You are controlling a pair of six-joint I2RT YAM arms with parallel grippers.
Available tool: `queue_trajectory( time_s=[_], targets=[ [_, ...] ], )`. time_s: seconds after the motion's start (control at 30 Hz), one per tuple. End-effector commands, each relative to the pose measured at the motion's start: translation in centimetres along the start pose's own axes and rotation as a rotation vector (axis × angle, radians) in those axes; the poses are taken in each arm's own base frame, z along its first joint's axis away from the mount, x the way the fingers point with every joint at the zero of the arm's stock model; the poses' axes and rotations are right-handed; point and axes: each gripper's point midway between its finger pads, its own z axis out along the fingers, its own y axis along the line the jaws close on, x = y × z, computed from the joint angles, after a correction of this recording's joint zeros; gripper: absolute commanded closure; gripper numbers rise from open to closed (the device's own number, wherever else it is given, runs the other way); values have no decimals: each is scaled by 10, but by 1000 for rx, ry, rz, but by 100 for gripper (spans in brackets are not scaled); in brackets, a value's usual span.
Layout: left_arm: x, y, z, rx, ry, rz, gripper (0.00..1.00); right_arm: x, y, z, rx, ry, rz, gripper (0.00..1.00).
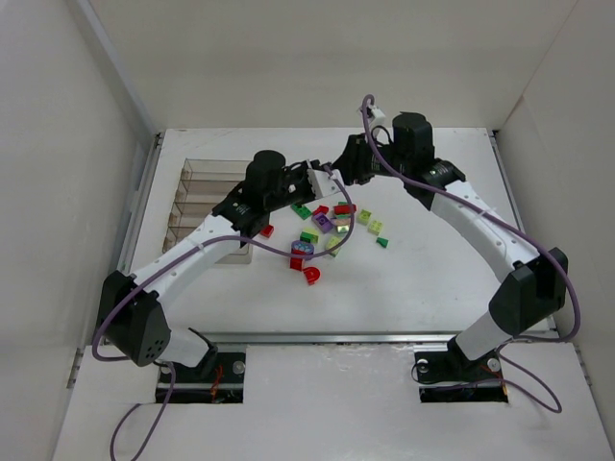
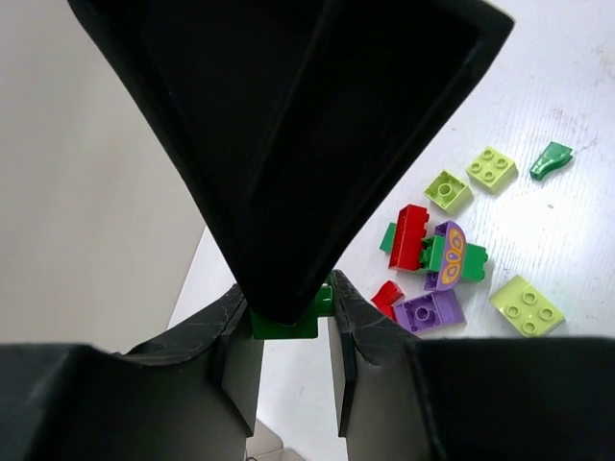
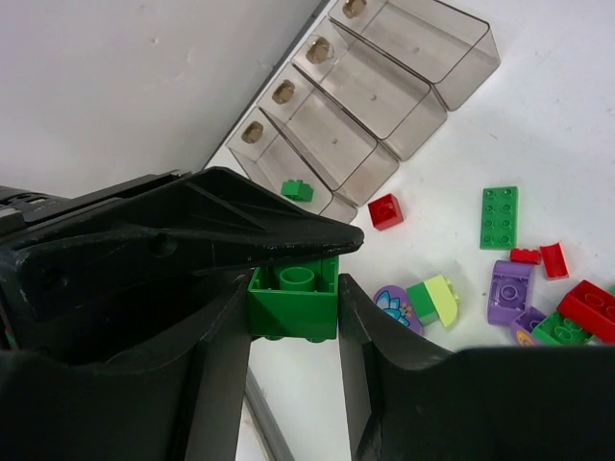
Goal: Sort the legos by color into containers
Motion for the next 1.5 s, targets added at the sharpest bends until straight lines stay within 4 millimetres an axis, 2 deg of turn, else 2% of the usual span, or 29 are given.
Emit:
queue_trajectory(
  time_s=[0.0,0.03,0.1,0.17,0.2,0.23,0.37,0.4,0.43,0.47,0.5,0.53,0.57,0.63,0.67,0.7,0.77,0.8,0.9,0.93,1.0,1.13,1.33,1.37,1.4,1.47],
  targets=[
    [-44,21,-14,-49,-107,-3,100,-5,7,-4,-13,-26,-28,87],
    [-44,21,-14,-49,-107,-3,100,-5,7,-4,-13,-26,-28,87],
    [-42,19,-14,-42,-100,-24,100,-5,7,-4,-13,-26,-28,56],
    [-38,15,-16,-31,-86,-30,100,-3,4,-1,-10,-18,-22,33],
    [-38,13,-18,-31,-87,-41,100,-3,4,-1,-10,-18,-22,13],
    [-30,9,-18,-23,-62,-50,100,-3,4,-1,-10,-18,-22,2],
    [-9,-1,-27,-19,8,-140,100,-6,-17,-6,56,-36,-2,0],
    [9,-3,-34,-21,59,-160,100,-6,-28,-8,90,-45,8,0],
    [9,-5,-38,-18,63,-162,100,-7,-31,-8,104,-51,8,0],
    [32,-11,-45,-26,123,-182,100,-8,-39,-14,135,-58,18,0],
    [47,-10,-53,-57,175,-178,100,-9,-42,-14,153,-66,18,0],
    [63,-14,-61,-63,225,-172,100,-11,-53,-20,206,-84,27,0],
    [86,-20,-77,-86,276,-165,100,-11,-64,-22,241,-91,36,0],
    [119,-23,-102,-121,387,-99,100,-5,-72,-27,291,-79,41,0],
    [123,-21,-119,-154,406,-69,100,-5,-79,-30,317,-80,39,0],
    [151,-29,-136,-162,484,-71,100,3,-84,-31,338,-60,45,0],
    [170,-34,-166,-160,566,-8,100,7,-88,-33,354,-41,27,0],
    [191,-41,-182,-161,631,-16,100,13,-90,-33,360,-26,36,0],
    [204,-49,-199,-178,678,4,100,20,-96,-33,377,-11,25,0],
    [211,-54,-201,-174,691,-5,100,20,-96,-33,377,-11,25,0],
    [211,-51,-201,-208,687,-33,100,24,-95,-30,357,4,32,0],
    [234,-61,-195,-173,750,-127,100,29,-96,-30,351,17,27,0],
    [246,-43,-181,-189,742,-109,100,36,-100,-33,369,50,14,0],
    [253,-41,-181,-194,759,-115,100,36,-100,-33,369,50,14,0],
    [254,-38,-180,-206,761,-111,100,43,-102,-34,375,66,25,0],
    [255,-31,-177,-223,760,-104,98,43,-102,-34,375,68,16,0]
  ],
)
